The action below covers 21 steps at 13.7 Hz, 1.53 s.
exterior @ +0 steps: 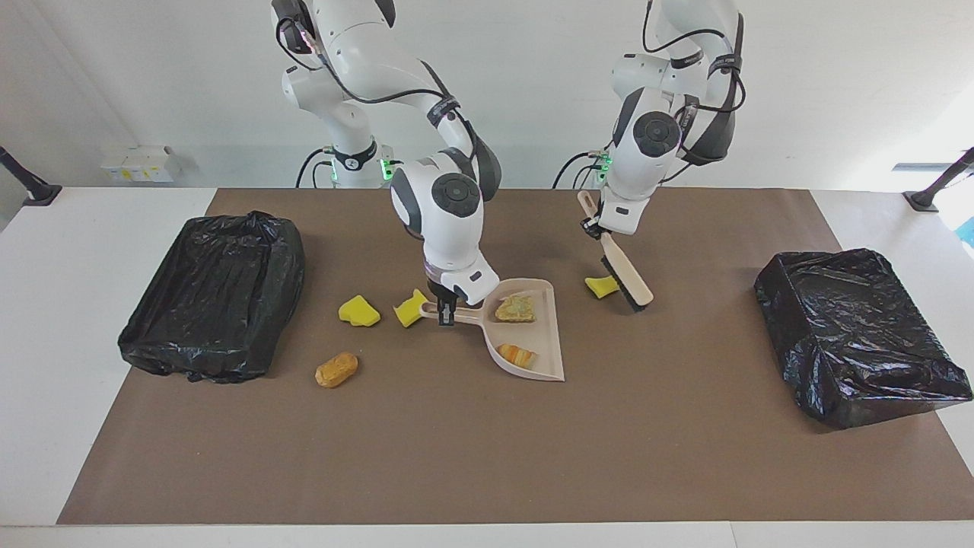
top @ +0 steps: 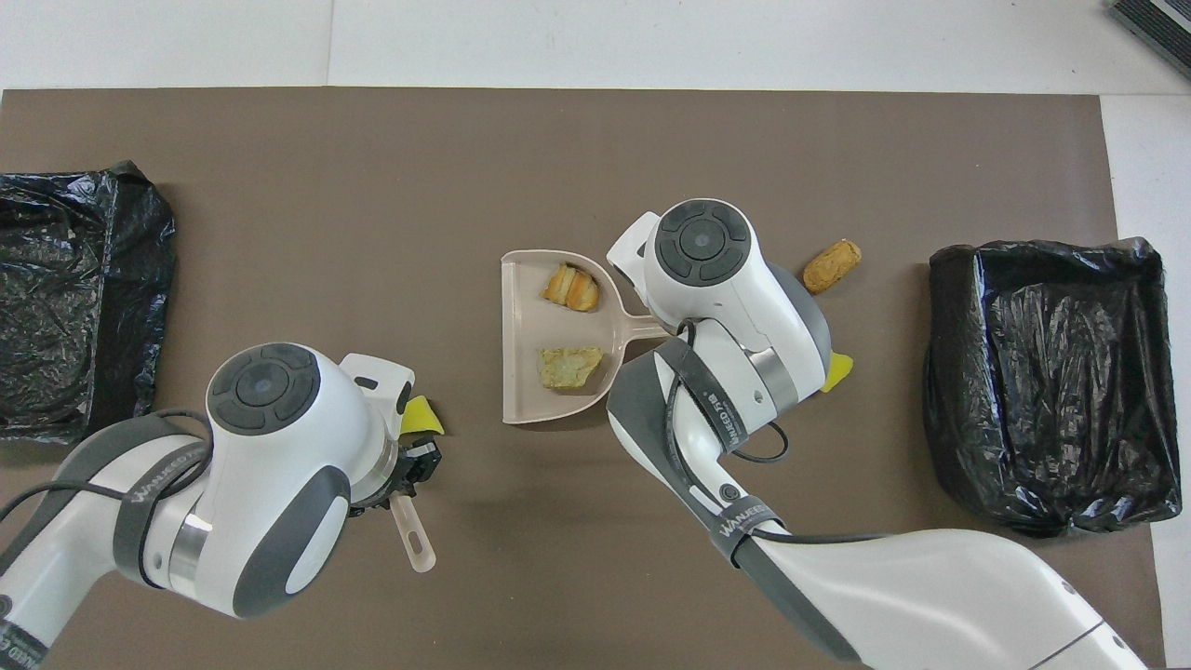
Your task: Sweep and dump trash in bin
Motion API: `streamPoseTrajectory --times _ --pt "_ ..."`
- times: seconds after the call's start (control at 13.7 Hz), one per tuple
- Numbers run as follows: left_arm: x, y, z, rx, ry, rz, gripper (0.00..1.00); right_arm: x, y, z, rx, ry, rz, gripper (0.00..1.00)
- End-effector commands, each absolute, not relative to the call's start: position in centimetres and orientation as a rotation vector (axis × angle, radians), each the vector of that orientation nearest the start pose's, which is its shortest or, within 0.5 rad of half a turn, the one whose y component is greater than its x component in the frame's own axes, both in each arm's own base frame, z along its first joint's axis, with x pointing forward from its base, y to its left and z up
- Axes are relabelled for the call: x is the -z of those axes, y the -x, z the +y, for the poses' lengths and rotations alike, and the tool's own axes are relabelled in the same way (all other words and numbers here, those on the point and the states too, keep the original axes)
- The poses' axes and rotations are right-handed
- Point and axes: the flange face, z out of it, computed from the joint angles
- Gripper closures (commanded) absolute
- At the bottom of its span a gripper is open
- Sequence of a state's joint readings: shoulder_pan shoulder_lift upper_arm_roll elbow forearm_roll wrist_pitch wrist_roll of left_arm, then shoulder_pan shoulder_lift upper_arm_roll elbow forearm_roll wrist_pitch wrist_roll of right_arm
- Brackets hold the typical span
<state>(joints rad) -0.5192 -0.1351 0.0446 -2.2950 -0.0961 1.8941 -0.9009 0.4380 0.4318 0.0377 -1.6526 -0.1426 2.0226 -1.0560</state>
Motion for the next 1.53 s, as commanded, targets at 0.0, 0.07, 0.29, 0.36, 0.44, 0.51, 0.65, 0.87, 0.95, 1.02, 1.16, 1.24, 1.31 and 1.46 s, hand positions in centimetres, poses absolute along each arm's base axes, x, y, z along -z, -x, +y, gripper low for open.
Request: streamPoseTrajectory --times 0.0,0.07,0.29,0.36,0.44,0.51,0.65,0.87,0.95,1.02,1.16,1.24,1.31,1.46 --pt "-38.1 -36.7 -20.4 -0.364 2.894 -0.808 1.0 -35.3 -58.5 29.1 0.131 -2.012 2.265 1.0" --pt "-37.7 -36.4 -21.1 -0.344 2.906 -0.796 1.0 -35.0 -58.3 29.1 0.116 -2.008 2.269 1.0" --pt "-36.0 -36.3 -25.0 -0.252 2.965 -0.762 1.0 -35.0 -58.2 29.0 0.105 -2.005 2.269 1.0" --pt "-35.1 -37.0 -25.7 -0.219 2.989 -0.756 1.0 -35.0 -58.3 29.0 0.105 -2.007 2.268 1.0" --pt "-34.4 -38.0 -26.9 -0.198 3.005 -0.739 1.0 -35.0 -58.3 28.9 0.106 -2.007 2.266 1.0" --pt "-33.9 -39.5 -27.8 -0.183 3.017 -0.718 1.0 -34.9 -58.3 28.8 0.105 -2.012 2.263 1.0" --pt "-34.7 -42.4 -30.0 -0.129 3.085 -0.595 1.0 -35.0 -58.4 28.8 0.106 -2.015 2.258 1.0" --pt "-35.5 -42.3 -32.9 -0.072 3.178 -0.191 1.0 -34.9 -58.3 28.8 0.105 -2.019 2.257 1.0" --pt "-36.1 -41.5 -34.7 -0.036 3.201 -0.078 1.0 -34.9 -58.4 28.7 0.105 -2.02 2.255 1.0" --pt "-38.3 -41.3 -37.0 -0.005 3.227 -0.028 1.0 -34.9 -58.4 28.7 0.105 -2.021 2.255 1.0" --pt "-40.6 -41.9 -37.9 -0.043 3.213 -0.015 1.0 -35.0 -58.4 28.6 0.103 -2.022 2.253 1.0" --pt "-42.2 -42.4 -37.7 -0.054 3.209 -0.022 1.0 -35.0 -58.5 28.6 0.101 -2.022 2.253 1.0" --pt "-42.9 -42.4 -37.5 -0.088 3.192 -0.022 1.0 -35.0 -58.5 28.6 0.096 -2.023 2.251 1.0" --pt "-43.1 -42.4 -36.8 -0.12 3.175 -0.036 1.0 -35.0 -58.5 28.6 0.096 -2.023 2.251 1.0"
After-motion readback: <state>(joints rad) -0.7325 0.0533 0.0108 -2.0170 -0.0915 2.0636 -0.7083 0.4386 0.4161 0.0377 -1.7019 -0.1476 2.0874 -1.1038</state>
